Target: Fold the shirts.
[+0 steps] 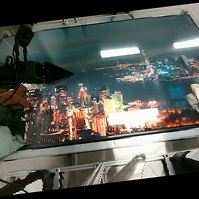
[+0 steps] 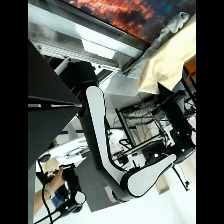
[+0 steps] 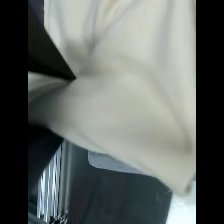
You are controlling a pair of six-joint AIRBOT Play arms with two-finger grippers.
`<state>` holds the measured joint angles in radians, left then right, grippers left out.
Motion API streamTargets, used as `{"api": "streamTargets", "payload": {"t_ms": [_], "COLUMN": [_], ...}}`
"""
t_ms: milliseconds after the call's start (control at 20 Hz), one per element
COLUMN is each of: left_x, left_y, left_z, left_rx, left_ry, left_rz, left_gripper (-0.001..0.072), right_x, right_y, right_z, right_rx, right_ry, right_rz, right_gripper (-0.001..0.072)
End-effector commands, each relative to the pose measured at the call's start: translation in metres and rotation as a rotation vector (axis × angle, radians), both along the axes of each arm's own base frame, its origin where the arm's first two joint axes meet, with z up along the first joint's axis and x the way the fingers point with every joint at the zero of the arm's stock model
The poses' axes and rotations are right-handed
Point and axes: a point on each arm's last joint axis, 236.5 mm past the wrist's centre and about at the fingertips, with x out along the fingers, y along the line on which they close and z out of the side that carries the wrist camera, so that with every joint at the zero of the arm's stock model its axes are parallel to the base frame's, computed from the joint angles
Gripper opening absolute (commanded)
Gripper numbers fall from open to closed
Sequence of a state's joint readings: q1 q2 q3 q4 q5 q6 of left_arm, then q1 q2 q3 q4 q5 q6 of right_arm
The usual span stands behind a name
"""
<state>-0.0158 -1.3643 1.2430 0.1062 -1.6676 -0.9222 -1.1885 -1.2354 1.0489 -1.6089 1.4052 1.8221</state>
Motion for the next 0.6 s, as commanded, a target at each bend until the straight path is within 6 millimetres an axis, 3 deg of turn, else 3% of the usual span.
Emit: {"api": "streamTargets", "payload": {"t_ms": [0, 150, 200, 250, 350, 400, 500, 550], "left_x": [0.003, 0.003, 0.003, 0.004, 0.005, 0.007, 0.014, 0.022], "left_y": [-0.001, -0.002, -0.002, -0.002, -0.002, -0.002, 0.005, 0.012], "left_z": [0.000, 0.000, 0.000, 0.000, 0.000, 0.001, 0.014, 0.025], "left_rx": [0.002, 0.002, 0.002, 0.002, 0.000, 0.001, 0.007, 0.014], "left_ry": [0.001, 0.000, 0.000, -0.001, -0.001, 0.003, -0.008, -0.043], "left_rz": [0.013, 0.015, 0.015, 0.018, 0.023, 0.029, 0.054, 0.079], "left_gripper": [0.0018, 0.0018, 0.0018, 0.0018, 0.0017, 0.0016, 0.0011, 0.0006], "right_x": [-0.007, -0.006, 0.004, 0.020, 0.078, 0.122, 0.204, 0.236], "right_y": [-0.007, -0.002, -0.001, 0.001, 0.015, 0.028, 0.068, 0.094], "right_z": [-0.004, 0.001, 0.005, 0.010, 0.026, 0.042, 0.093, 0.123], "right_rx": [-0.022, 0.003, 0.004, 0.004, 0.019, 0.027, 0.021, 0.005], "right_ry": [0.018, 0.018, -0.006, -0.051, -0.209, -0.344, -0.606, -0.706], "right_rz": [0.025, 0.034, 0.042, 0.059, 0.125, 0.223, 0.437, 0.546], "right_gripper": [0.0710, 0.0710, 0.0707, 0.0656, 0.0230, 0.0015, 0.0020, 0.0020]}}
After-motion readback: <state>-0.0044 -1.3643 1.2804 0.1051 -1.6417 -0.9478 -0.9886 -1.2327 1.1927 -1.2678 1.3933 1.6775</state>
